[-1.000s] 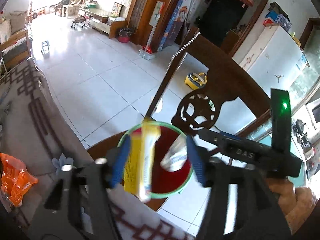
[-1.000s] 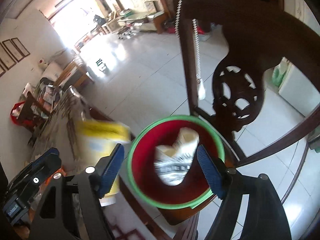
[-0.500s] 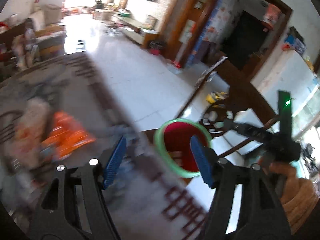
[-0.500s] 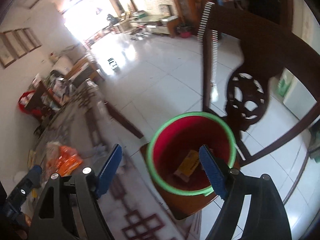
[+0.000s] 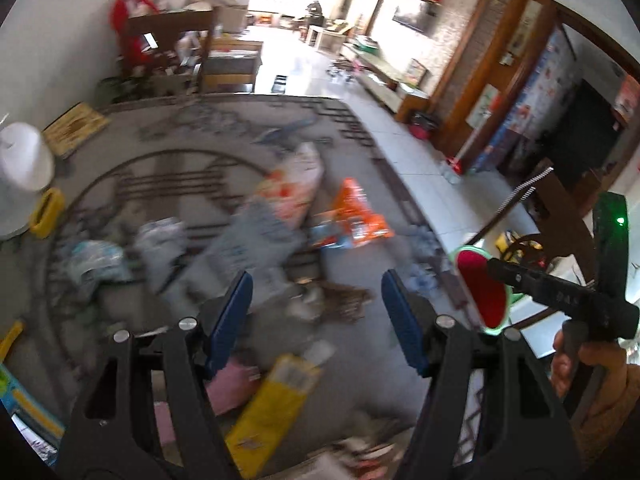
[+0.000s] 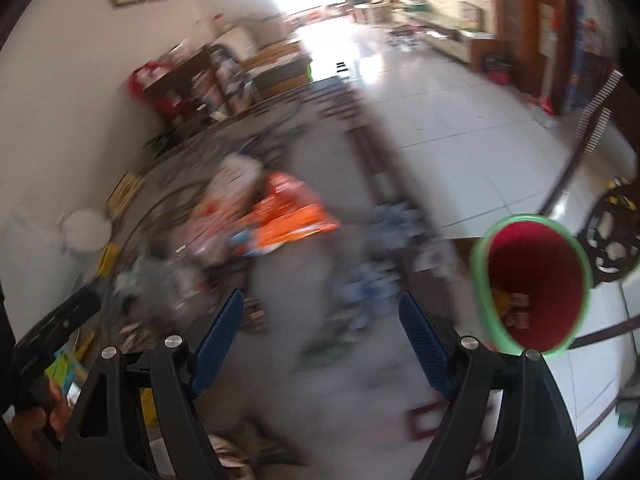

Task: Collect trash
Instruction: 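Move both open tools back over the trash on the table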

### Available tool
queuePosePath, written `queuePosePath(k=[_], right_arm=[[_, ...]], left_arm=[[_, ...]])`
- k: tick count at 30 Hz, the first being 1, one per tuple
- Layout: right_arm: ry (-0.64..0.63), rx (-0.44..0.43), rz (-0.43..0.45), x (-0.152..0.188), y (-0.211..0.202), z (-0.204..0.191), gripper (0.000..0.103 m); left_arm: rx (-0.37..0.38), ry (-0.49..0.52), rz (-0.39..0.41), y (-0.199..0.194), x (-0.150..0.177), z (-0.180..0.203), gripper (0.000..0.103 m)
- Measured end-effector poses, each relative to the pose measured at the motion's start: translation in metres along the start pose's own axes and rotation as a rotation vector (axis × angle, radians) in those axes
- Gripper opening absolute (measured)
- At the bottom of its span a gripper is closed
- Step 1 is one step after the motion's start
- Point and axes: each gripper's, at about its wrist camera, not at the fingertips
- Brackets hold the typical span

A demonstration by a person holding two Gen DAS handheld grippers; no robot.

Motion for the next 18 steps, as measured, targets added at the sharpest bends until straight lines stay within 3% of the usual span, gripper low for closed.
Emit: queuePosePath(k=[9, 18], right_arm=[[-0.161, -0.066, -0.054, 0.031, 0.017, -0.105, 0.078], [-0.304, -0.08, -0.105, 0.041, 0.042, -0.176, 0.078]], left_arm=[[-0.066, -0.08, 0.027, -0.029, 0.006, -0.08, 0.064], [-0.104, -0.167, 0.049, -0.041, 0.006, -0.145, 0.064]])
Point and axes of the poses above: each gripper's, at about its wrist camera, not at the fingertips, and y roughly the way its jaws point, z to its right, x to its underside, and after that the axes turned 3 degrees about x, right-handed
